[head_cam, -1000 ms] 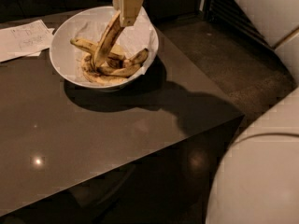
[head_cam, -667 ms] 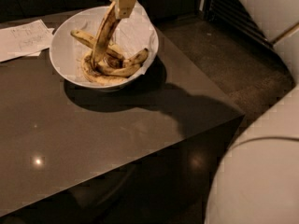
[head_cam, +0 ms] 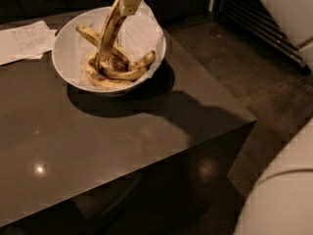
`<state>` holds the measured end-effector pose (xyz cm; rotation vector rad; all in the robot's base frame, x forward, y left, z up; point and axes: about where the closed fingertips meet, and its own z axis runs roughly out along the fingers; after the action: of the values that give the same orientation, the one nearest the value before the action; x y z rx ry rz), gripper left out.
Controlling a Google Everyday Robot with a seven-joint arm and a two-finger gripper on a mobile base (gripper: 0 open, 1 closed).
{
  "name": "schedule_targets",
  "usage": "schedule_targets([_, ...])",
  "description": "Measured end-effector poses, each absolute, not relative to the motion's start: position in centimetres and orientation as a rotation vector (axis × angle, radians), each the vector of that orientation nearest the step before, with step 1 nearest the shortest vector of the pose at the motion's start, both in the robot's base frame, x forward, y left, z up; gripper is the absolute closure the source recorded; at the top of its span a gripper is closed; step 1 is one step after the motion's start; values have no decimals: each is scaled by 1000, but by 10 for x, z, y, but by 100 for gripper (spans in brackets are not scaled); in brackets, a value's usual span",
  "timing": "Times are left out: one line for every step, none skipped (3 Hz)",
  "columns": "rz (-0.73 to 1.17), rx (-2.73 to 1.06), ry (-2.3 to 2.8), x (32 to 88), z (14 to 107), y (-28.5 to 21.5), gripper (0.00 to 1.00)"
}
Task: Pick banana from white bowl
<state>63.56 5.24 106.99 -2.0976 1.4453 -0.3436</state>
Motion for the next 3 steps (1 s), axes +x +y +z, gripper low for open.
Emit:
schedule_targets([-404, -2052, 1376, 630, 1104, 61, 100])
schedule_targets([-421, -2002, 1344, 622, 1133, 67, 100])
schedule_targets([-435, -1965, 1318, 613, 1152, 70, 100])
